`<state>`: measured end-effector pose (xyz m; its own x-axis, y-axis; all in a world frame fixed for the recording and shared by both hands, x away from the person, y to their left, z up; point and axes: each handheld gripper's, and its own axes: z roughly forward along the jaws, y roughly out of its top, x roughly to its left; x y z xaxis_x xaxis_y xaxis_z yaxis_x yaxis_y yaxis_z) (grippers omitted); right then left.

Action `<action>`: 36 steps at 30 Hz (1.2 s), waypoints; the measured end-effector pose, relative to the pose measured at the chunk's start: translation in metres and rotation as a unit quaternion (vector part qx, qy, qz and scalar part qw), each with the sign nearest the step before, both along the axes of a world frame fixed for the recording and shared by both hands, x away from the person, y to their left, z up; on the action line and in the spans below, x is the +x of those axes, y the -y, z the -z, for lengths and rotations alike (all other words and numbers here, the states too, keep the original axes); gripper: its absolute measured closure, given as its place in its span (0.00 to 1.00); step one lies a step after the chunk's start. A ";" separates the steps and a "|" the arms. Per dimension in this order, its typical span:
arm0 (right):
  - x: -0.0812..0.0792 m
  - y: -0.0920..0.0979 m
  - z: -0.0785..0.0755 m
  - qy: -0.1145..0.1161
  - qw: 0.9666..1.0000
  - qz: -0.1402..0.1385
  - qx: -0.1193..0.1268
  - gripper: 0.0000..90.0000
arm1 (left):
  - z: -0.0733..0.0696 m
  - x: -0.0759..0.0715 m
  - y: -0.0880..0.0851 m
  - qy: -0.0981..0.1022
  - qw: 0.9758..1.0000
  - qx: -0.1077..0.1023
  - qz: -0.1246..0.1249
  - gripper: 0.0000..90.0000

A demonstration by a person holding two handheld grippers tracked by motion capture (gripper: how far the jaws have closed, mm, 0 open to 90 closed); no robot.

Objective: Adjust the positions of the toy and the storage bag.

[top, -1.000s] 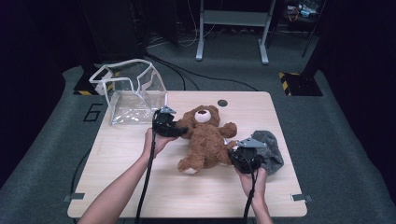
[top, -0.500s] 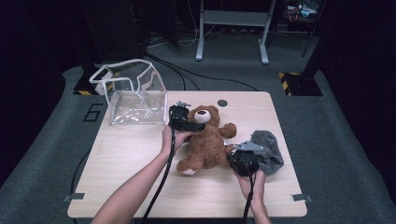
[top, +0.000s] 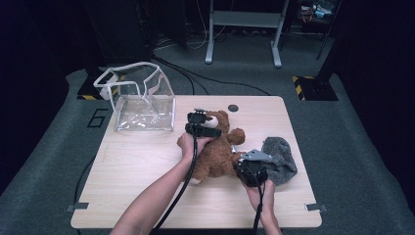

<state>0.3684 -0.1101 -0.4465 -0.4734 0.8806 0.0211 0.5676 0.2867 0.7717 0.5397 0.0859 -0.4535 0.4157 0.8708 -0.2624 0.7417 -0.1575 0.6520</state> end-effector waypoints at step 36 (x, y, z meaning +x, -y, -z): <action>-0.024 0.035 0.076 -0.026 0.999 0.030 -0.032 0.09 | 0.024 -0.004 0.006 -0.002 1.000 0.024 0.016 0.25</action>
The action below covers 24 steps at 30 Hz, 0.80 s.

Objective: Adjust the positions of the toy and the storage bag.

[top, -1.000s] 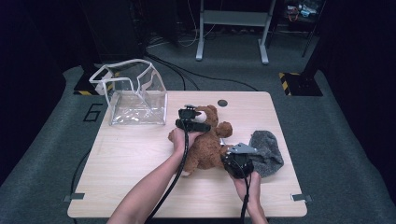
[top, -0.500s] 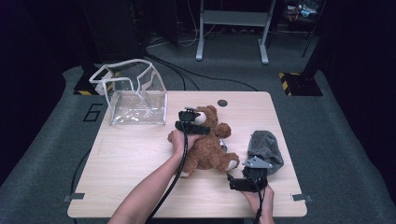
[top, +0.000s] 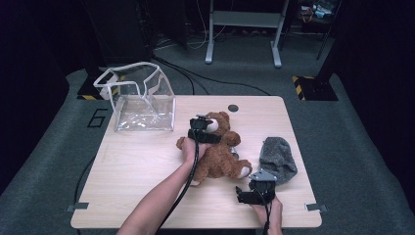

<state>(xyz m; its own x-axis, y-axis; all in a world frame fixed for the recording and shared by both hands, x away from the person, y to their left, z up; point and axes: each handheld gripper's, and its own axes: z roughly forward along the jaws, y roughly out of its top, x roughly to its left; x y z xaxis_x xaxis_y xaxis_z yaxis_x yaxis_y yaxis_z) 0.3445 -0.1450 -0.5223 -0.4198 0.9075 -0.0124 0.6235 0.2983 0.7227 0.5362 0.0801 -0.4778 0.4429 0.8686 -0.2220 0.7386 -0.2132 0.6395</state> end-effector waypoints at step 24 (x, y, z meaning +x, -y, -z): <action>0.004 0.002 0.007 0.001 1.000 0.001 0.005 0.09 | -0.017 -0.033 -0.024 0.117 0.990 -0.080 0.008 0.68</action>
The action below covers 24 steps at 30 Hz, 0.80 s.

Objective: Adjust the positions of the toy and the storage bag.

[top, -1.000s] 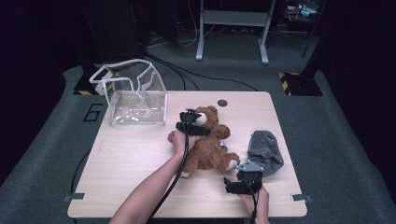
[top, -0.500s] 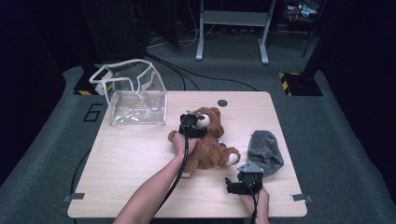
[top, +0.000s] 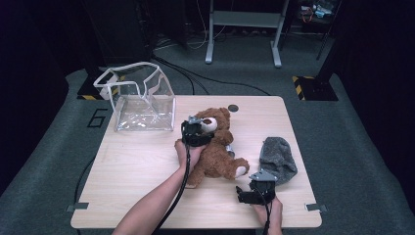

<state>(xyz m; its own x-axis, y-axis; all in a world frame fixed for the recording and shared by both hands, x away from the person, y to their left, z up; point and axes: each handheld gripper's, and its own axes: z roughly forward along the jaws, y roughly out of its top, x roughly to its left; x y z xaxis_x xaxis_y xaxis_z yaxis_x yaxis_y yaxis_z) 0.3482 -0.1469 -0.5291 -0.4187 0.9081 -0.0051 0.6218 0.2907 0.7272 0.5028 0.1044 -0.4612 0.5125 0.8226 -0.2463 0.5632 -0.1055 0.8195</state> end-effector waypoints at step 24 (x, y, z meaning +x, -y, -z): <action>0.000 0.001 0.000 -0.002 1.000 0.001 0.000 0.09 | -0.065 -0.032 -0.046 0.119 0.993 -0.003 0.026 0.67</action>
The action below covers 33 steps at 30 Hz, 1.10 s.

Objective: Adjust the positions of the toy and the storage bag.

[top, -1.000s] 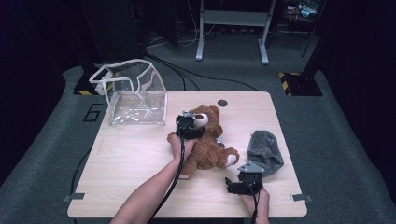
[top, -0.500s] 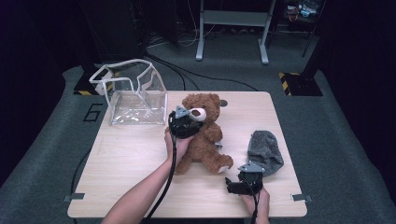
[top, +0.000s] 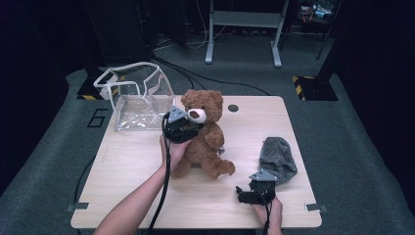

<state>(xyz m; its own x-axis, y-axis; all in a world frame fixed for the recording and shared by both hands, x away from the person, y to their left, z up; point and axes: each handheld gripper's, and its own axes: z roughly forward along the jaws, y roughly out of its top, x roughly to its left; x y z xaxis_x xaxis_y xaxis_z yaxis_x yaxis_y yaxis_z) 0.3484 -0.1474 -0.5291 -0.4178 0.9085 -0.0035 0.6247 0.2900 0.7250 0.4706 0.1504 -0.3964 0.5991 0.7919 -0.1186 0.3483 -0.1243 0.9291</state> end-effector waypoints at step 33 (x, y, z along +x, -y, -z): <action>-0.001 0.000 0.000 -0.001 1.000 0.002 0.001 0.09 | -0.019 -0.052 -0.115 0.005 0.999 0.015 -0.046 0.67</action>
